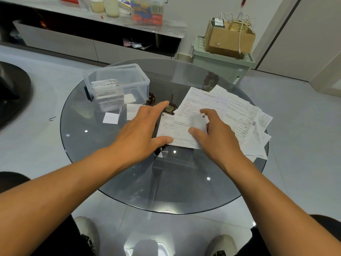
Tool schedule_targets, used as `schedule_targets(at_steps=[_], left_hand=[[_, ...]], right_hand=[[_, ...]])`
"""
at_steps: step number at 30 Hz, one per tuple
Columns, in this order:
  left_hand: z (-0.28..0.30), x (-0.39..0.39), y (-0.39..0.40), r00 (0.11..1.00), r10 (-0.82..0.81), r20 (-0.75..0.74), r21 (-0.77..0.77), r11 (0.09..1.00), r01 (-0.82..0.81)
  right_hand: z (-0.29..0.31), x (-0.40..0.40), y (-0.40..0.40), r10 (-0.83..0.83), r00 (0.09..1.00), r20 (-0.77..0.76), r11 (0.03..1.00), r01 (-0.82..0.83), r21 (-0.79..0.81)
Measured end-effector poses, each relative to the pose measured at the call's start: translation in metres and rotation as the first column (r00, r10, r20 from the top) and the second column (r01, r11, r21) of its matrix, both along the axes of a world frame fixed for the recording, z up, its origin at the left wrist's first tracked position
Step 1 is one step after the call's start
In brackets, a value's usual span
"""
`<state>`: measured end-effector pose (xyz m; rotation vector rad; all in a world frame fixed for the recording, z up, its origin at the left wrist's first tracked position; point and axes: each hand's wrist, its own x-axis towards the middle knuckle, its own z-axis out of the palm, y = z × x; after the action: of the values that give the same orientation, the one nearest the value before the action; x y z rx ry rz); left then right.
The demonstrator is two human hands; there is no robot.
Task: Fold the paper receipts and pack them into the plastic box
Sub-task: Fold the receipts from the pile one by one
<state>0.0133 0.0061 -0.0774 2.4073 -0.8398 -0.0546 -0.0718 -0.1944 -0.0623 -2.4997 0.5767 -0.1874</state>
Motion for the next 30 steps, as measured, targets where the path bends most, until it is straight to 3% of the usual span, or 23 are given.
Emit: schedule_targets(at_steps=[4,6,11,16,21,25,28,30], left_hand=[[-0.002,0.007,0.000,0.955,-0.201,0.219,0.079,0.979,0.188],[-0.004,0.010,0.001,0.916,-0.322,0.240,0.115,0.946,0.303],[0.000,0.010,0.004,0.901,-0.388,0.195,0.239,0.910,0.340],[-0.003,0.009,0.002,0.910,-0.369,0.188,0.255,0.913,0.318],[-0.004,0.008,0.001,0.912,-0.348,0.219,0.262,0.921,0.288],[0.000,0.008,0.001,0.918,-0.356,0.173,0.265,0.915,0.305],[0.007,0.011,0.004,0.927,-0.353,0.129,0.204,0.924,0.324],[0.013,0.012,0.007,0.954,-0.294,0.049,0.130,0.949,0.286]], right_hand=[[-0.002,-0.001,0.006,0.000,1.000,0.002,0.993,0.000,-0.117],[-0.002,-0.001,0.006,-0.012,1.000,0.020,0.990,0.015,-0.137],[0.019,0.002,-0.004,-0.116,0.992,0.056,0.974,0.102,0.203],[0.027,-0.001,-0.012,-0.098,0.990,-0.102,0.861,0.136,0.490],[0.021,0.000,-0.013,-0.050,0.997,-0.058,0.871,0.072,0.485],[0.016,-0.002,-0.008,-0.036,0.996,0.079,0.936,0.006,0.353],[0.018,-0.004,0.000,0.061,0.981,0.183,0.907,-0.131,0.399],[0.022,-0.008,0.006,0.172,0.971,0.166,0.915,-0.220,0.337]])
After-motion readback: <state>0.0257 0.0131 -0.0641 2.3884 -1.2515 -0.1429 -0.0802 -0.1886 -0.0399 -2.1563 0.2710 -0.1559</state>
